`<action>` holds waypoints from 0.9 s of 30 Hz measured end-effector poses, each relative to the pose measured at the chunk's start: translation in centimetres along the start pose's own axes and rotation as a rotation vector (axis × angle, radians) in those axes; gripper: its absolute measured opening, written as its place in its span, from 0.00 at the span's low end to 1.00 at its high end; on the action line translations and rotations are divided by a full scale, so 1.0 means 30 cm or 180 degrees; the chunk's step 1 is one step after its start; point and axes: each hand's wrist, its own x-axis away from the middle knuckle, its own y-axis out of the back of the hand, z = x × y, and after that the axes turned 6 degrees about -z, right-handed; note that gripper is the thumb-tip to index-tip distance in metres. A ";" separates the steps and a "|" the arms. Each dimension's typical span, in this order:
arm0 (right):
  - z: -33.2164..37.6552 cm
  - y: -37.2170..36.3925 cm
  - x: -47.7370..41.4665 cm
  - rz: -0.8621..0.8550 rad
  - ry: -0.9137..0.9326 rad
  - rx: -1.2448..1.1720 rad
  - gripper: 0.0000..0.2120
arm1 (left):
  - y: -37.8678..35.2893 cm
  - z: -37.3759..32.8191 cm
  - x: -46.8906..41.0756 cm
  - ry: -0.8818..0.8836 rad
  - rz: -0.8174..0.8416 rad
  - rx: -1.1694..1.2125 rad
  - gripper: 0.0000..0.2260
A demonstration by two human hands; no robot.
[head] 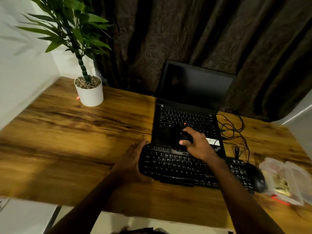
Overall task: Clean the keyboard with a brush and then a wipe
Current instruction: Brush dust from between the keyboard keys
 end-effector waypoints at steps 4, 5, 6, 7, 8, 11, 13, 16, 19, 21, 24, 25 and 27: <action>-0.004 0.010 0.003 -0.0002 -0.0049 0.0080 0.14 | -0.004 0.002 0.000 0.0001 0.0005 0.0007 0.66; 0.003 -0.001 0.000 -0.0008 -0.0032 0.0045 0.14 | -0.004 0.000 0.001 -0.0013 -0.0008 0.0014 0.66; 0.014 -0.013 -0.002 -0.0012 -0.0017 -0.0024 0.14 | -0.003 -0.001 0.001 -0.0022 -0.0017 0.0011 0.66; 0.021 -0.025 -0.003 -0.0018 0.0006 -0.0087 0.13 | -0.003 -0.002 -0.001 -0.0031 -0.0019 0.0009 0.66; 0.026 -0.034 -0.004 -0.0040 0.0053 -0.0110 0.13 | -0.002 -0.001 -0.002 -0.0042 -0.0022 -0.0001 0.66; 0.018 -0.024 -0.001 -0.0089 0.0067 -0.0101 0.13 | -0.002 0.003 -0.003 -0.0055 -0.0021 -0.0021 0.66; -0.002 0.007 0.008 -0.0073 -0.0049 -0.0065 0.13 | -0.004 0.005 -0.003 -0.0067 -0.0033 -0.0017 0.66; -0.026 0.049 0.026 -0.0110 -0.0055 0.0056 0.13 | -0.003 0.003 -0.002 -0.0053 -0.0021 -0.0011 0.66; -0.018 0.043 0.027 -0.0150 -0.0060 0.0030 0.14 | -0.006 0.008 -0.002 -0.0040 -0.0024 0.0004 0.66; -0.008 0.024 0.021 -0.0150 -0.0031 -0.0010 0.13 | -0.008 0.010 -0.002 -0.0032 -0.0017 -0.0002 0.66; -0.013 0.021 0.016 -0.0147 -0.0056 -0.0072 0.13 | -0.005 0.007 0.000 -0.0037 -0.0011 0.0019 0.66; -0.022 0.030 0.017 -0.0132 -0.0106 -0.0073 0.13 | -0.003 0.006 0.000 -0.0039 -0.0009 0.0039 0.66; -0.042 0.058 0.026 -0.0097 -0.0169 0.0003 0.14 | -0.001 0.005 0.002 -0.0052 -0.0021 0.0072 0.66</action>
